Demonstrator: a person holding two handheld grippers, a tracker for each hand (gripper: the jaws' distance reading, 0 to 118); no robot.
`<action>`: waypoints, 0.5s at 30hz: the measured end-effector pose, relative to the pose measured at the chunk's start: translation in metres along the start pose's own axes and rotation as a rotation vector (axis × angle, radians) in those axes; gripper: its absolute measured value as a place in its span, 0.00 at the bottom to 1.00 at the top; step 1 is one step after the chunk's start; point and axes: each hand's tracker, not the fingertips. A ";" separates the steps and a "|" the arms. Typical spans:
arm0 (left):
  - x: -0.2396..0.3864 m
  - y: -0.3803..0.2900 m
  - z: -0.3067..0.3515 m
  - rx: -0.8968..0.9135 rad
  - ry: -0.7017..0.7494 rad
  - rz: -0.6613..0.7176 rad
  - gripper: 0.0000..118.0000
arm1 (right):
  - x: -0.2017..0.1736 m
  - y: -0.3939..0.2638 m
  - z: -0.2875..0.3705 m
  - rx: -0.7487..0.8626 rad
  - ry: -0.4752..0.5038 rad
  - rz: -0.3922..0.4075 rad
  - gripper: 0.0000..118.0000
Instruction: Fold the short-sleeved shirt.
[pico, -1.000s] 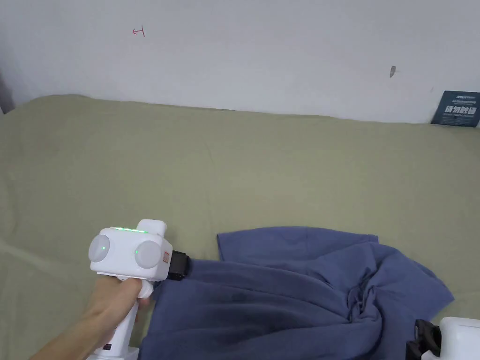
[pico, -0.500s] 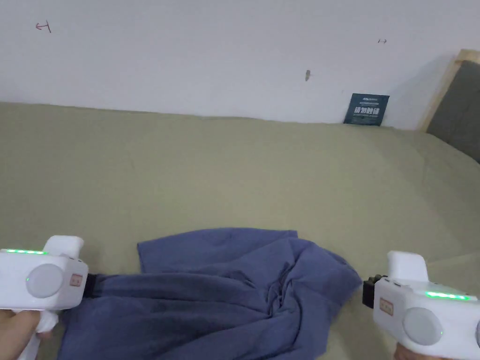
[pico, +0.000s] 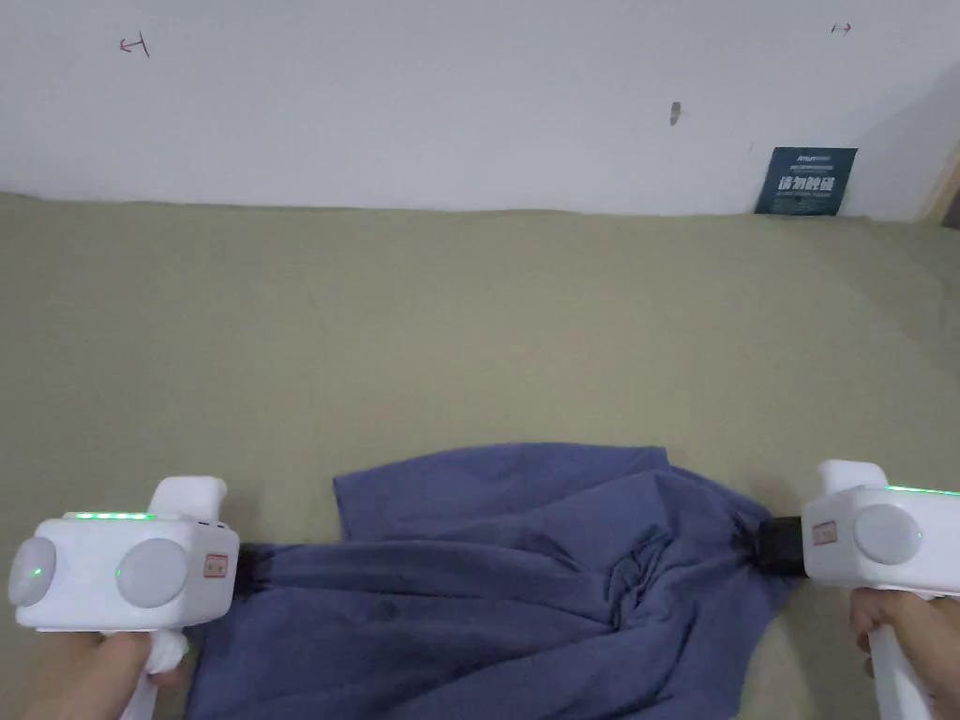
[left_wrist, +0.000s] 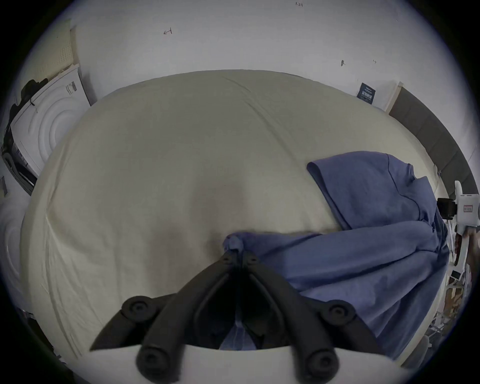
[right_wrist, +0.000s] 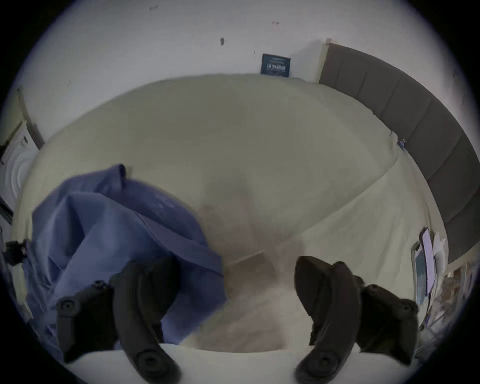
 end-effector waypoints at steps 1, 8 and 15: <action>0.000 0.000 0.003 -0.001 0.000 0.000 0.02 | -0.002 0.000 0.007 0.005 0.057 -0.014 0.05; -0.028 0.011 0.095 0.111 0.022 0.079 0.02 | -0.006 0.004 0.102 0.192 -0.010 0.092 0.05; -0.068 0.030 0.234 0.317 0.132 0.053 0.02 | -0.001 0.018 0.233 0.387 -0.014 0.132 0.05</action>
